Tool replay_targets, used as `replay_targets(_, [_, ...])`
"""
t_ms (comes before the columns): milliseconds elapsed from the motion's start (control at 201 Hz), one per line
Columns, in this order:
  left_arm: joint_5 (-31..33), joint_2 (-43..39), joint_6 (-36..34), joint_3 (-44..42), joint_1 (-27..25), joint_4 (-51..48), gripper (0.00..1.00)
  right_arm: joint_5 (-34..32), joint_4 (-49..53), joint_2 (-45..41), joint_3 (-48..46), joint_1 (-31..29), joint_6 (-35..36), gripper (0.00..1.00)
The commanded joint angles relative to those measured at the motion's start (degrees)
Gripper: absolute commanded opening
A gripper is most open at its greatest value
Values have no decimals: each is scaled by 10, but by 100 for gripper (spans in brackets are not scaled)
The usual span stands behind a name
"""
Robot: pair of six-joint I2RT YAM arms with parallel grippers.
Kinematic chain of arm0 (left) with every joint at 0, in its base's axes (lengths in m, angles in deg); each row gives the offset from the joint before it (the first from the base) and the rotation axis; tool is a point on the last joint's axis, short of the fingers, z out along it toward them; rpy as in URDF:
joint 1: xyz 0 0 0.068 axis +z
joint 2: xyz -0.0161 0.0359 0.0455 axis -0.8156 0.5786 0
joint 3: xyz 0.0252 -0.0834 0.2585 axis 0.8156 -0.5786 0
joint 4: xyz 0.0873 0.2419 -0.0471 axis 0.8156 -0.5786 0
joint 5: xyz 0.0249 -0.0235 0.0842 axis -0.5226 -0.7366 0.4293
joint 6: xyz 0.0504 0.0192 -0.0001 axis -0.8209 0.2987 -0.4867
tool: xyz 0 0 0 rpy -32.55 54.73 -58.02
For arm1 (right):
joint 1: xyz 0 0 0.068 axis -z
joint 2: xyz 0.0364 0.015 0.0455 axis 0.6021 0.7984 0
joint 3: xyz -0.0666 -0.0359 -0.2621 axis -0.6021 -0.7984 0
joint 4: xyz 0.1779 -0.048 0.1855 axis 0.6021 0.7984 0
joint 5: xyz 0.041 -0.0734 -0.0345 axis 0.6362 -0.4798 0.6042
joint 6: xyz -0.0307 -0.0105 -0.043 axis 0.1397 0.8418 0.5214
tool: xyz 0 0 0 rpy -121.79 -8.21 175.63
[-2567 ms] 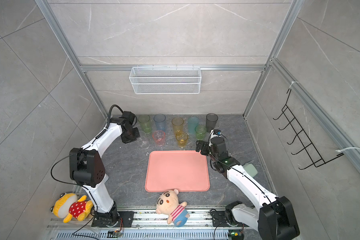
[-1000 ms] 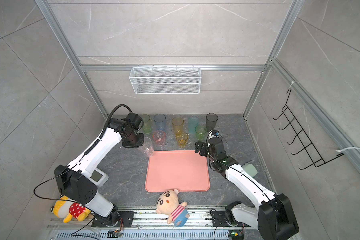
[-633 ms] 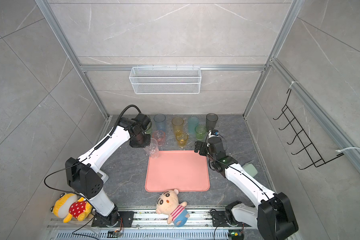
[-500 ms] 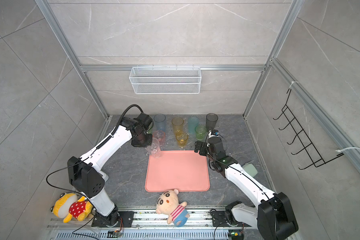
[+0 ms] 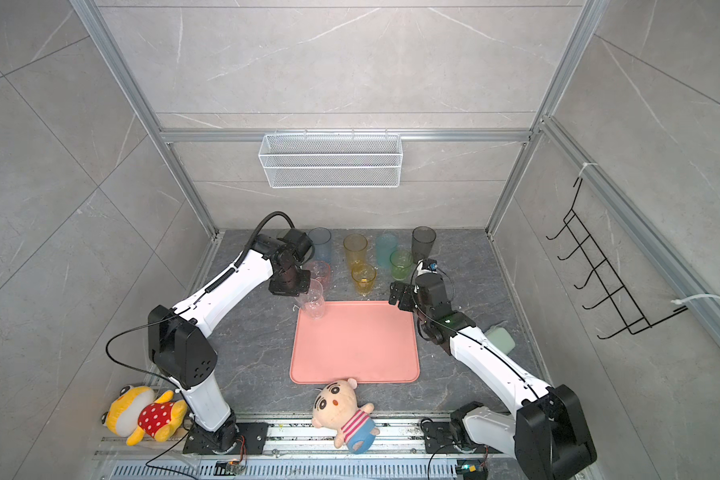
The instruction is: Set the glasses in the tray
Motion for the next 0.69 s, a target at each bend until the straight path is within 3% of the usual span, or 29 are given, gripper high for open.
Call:
replay_targets(0, [3,14,13,24,2,-6,0,-11,13,2,19,-4,11,99])
replay_targets(563, [9,43,18,27,13,0,0,-14,18,-1,22,-4,14,99])
replay_targets(687, [4,45,21,24,13,3,5,-14,19,-1,23,-4,14,99])
